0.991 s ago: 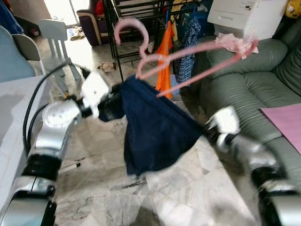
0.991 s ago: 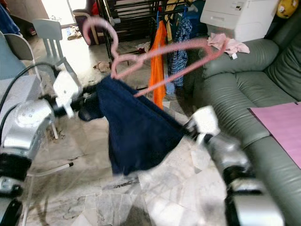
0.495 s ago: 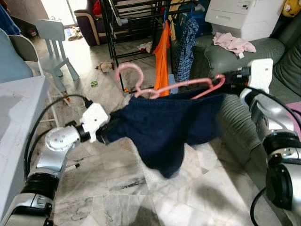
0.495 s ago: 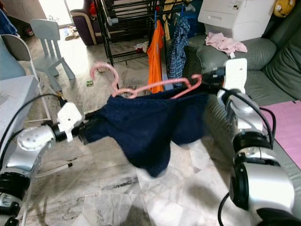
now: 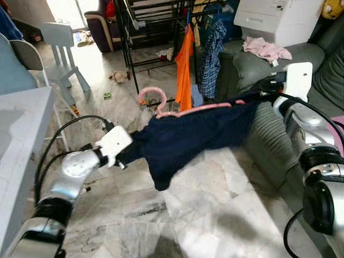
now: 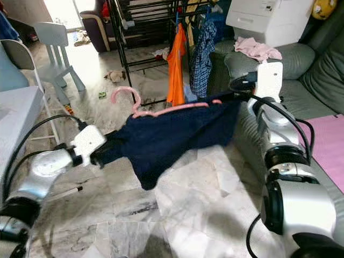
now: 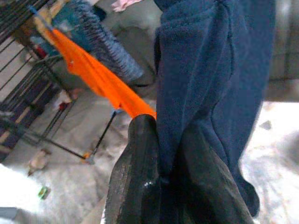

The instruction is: Hang hanger

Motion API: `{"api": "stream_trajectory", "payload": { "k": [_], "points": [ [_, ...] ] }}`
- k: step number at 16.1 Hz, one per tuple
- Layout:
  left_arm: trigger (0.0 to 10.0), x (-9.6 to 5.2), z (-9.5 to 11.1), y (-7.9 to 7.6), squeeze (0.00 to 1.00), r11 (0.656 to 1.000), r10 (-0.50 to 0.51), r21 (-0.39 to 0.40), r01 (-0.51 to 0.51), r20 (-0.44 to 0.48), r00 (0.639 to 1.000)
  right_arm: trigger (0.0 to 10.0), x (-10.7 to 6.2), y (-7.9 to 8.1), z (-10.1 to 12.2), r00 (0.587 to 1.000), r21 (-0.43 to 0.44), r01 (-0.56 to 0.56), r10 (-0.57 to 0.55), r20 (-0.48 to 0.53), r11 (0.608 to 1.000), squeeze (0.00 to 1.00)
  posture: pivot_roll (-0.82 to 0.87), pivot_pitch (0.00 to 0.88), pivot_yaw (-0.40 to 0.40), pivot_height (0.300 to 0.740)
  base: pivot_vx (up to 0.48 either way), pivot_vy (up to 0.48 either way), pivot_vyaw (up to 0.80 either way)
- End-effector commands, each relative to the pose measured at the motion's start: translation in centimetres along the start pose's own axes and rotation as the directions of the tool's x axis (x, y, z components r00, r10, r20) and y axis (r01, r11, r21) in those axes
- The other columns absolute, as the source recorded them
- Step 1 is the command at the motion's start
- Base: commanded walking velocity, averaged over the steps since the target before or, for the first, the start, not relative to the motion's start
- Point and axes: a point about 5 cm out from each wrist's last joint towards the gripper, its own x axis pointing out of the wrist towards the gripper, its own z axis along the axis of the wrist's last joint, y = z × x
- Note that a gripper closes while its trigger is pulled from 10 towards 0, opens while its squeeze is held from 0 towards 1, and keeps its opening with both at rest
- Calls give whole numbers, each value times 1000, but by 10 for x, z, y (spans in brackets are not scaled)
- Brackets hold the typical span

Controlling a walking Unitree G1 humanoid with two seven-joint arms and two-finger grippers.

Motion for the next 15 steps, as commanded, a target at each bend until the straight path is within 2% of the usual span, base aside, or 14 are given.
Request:
{"api": "stream_trajectory", "payload": {
  "k": [1, 3, 4, 5, 8, 10, 12, 13, 14, 15],
  "points": [
    [0, -12, -21, 6, 0, 996, 78, -42, -83, -110, 991, 0, 2, -15, 23, 993, 20, 79, -80, 82, 997, 0, -134, 0, 50, 740, 0, 0, 0],
    [0, 2, -17, -4, 0, 988, 133, -67, -142, -114, 984, 0, 5, -1, 23, 994, 5, 58, -58, 93, 998, 0, -136, 0, 54, 740, 0, 0, 0],
    [0, 13, -12, -17, 0, 981, 145, -113, -157, -103, 984, 0, 9, 11, 26, 993, 19, 54, -56, 101, 998, 0, -139, 0, 56, 740, 0, 0, 0],
    [0, 19, -9, -25, 0, 985, 128, -101, -138, -94, 987, 0, 11, 19, 28, 993, 28, 51, -54, 108, 998, 0, -138, 0, 57, 740, 0, 0, 0],
    [0, 42, 5, -53, 0, 984, 107, -138, -115, -66, 992, 0, 18, 62, 34, 992, 83, -6, -5, 129, 997, 0, -124, 0, 54, 740, 0, 0, 0],
    [0, 52, 11, -61, 0, 979, 127, -151, -140, -97, 987, 0, 18, 86, 34, 988, 50, -78, 71, 136, 996, 0, -116, 0, 49, 740, 0, 0, 0],
    [0, 54, 3, -54, 0, 946, 223, -192, -260, -194, 955, 0, 17, 93, 31, 986, 32, -111, 106, 127, 993, 0, -120, 0, 48, 740, 0, 0, 0],
    [0, 51, -4, -43, 0, 914, 318, -173, -366, -254, 914, 0, 16, 95, 28, 985, -11, -123, 124, 122, 992, 0, -126, 0, 50, 740, 0, 0, 0],
    [0, 49, -6, -37, 0, 898, 360, -159, -411, -272, 892, 0, 15, 93, 24, 985, -64, -116, 123, 119, 991, 0, -132, 0, 54, 740, 0, 0, 0],
    [0, 44, -8, -29, 0, 879, 405, -143, -454, -277, 871, 0, 13, 83, 18, 990, -103, -90, 101, 103, 991, 0, -134, 0, 55, 740, 0, 0, 0]
  ]
}}
